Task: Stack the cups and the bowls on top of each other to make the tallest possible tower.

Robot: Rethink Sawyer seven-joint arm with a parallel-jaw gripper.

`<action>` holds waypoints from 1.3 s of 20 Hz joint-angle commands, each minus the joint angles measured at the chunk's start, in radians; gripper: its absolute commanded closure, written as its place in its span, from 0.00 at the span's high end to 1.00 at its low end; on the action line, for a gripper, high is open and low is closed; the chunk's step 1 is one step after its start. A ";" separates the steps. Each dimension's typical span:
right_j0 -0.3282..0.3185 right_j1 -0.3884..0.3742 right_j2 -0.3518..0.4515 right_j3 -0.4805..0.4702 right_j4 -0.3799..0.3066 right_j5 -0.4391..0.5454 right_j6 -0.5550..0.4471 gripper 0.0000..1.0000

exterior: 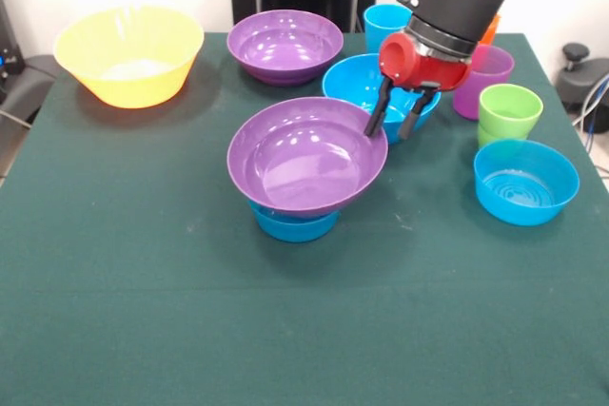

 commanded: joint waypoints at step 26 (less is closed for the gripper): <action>0.010 -0.047 0.075 0.034 0.031 0.169 0.061 1.00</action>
